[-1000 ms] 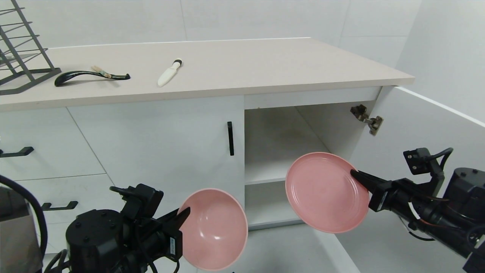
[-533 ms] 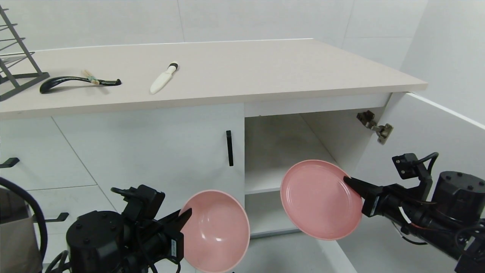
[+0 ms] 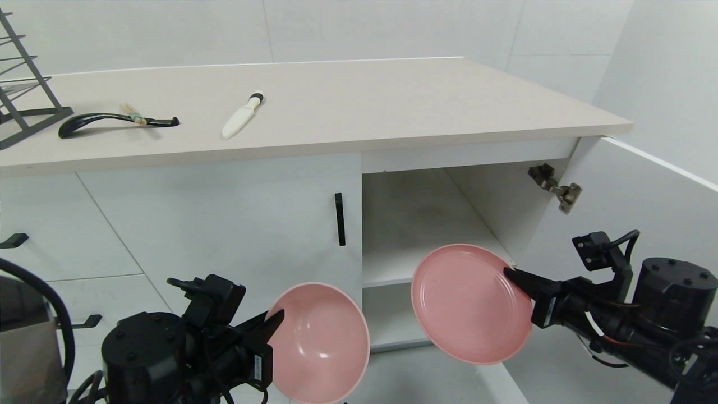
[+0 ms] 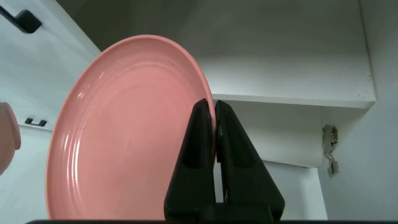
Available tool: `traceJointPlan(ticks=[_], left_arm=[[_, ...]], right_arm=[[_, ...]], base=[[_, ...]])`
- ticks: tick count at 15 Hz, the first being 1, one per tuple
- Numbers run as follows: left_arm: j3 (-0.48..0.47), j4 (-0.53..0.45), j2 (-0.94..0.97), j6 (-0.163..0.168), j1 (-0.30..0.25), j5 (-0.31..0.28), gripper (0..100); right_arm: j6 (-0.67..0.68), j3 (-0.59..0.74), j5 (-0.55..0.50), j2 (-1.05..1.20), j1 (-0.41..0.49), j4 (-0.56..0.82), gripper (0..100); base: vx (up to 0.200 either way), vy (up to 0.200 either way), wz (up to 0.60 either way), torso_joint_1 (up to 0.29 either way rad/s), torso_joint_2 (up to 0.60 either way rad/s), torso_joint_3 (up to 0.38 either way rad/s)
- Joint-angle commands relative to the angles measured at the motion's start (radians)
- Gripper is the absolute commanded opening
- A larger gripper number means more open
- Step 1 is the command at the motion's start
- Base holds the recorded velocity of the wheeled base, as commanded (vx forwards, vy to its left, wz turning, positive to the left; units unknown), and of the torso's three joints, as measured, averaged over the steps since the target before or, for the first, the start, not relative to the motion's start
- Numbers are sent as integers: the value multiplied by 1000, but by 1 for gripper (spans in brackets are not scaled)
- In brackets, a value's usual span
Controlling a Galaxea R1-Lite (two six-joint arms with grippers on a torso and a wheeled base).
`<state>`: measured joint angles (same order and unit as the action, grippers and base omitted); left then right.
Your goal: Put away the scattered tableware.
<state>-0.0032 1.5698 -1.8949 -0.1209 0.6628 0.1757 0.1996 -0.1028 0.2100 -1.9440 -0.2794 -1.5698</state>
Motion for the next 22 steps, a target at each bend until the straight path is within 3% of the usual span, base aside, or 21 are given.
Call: traceJointPlan(ticks=[1,4,13,18,22], left_arm=[[0,1,-3,0,0,-1,0],[0,1,-3,0,0,-1,0],[0,1,-10,0,-2,-1,0],[0,1,-9,0,-6,-1,0],[0,1,-9,0,-15,1,0]], right_arm=[[0,2,-3,0,-4,-1,0],[0,-5,-60,-4,-26,-1,0],[-2,-23,-69,-16,-31,-1,0],[1,-25,-150,-33,-49,-1,0],[9,-29,-147,-65,-47,-1,0]], base=[[0,0,0,0,0,0],[0,0,0,0,0,0],[0,0,0,0,0,0],[0,0,0,0,0,0],[200,0,0,-2,1,4]])
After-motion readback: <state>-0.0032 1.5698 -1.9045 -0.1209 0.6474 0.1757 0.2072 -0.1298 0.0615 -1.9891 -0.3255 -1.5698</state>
